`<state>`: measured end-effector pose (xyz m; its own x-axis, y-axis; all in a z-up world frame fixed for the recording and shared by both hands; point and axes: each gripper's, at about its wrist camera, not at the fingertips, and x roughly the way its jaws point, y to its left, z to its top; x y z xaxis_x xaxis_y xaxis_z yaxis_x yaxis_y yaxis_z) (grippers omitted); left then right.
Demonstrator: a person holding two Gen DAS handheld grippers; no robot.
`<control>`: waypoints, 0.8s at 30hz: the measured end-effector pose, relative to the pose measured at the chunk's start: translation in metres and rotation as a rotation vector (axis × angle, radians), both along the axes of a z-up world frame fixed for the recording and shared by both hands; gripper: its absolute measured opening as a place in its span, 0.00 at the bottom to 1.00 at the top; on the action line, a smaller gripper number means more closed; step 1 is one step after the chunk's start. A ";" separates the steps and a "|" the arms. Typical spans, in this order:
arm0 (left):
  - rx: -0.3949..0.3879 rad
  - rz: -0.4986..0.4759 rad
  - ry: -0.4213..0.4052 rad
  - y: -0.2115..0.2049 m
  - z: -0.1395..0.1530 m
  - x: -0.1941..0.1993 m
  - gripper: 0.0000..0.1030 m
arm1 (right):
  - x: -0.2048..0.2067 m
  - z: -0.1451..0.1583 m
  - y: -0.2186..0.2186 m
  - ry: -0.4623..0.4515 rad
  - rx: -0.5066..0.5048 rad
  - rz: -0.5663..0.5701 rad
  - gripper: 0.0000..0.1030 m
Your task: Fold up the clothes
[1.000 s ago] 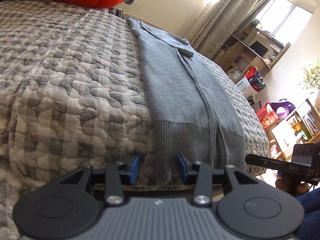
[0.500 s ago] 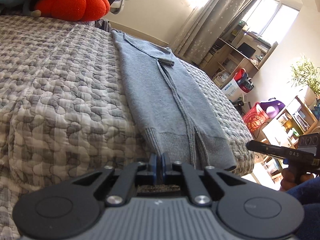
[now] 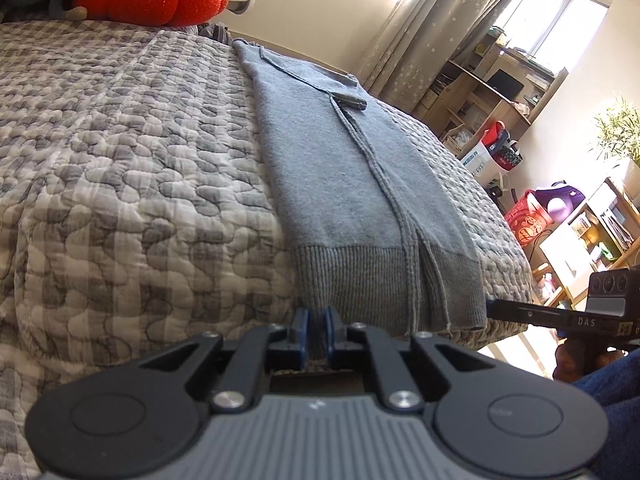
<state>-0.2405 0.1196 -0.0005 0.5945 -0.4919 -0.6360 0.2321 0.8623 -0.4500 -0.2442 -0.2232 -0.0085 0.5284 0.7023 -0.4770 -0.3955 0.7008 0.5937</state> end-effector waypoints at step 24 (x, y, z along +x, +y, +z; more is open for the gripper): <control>-0.072 0.025 -0.060 0.002 0.033 0.025 0.04 | 0.004 0.038 0.007 -0.109 0.034 -0.014 0.09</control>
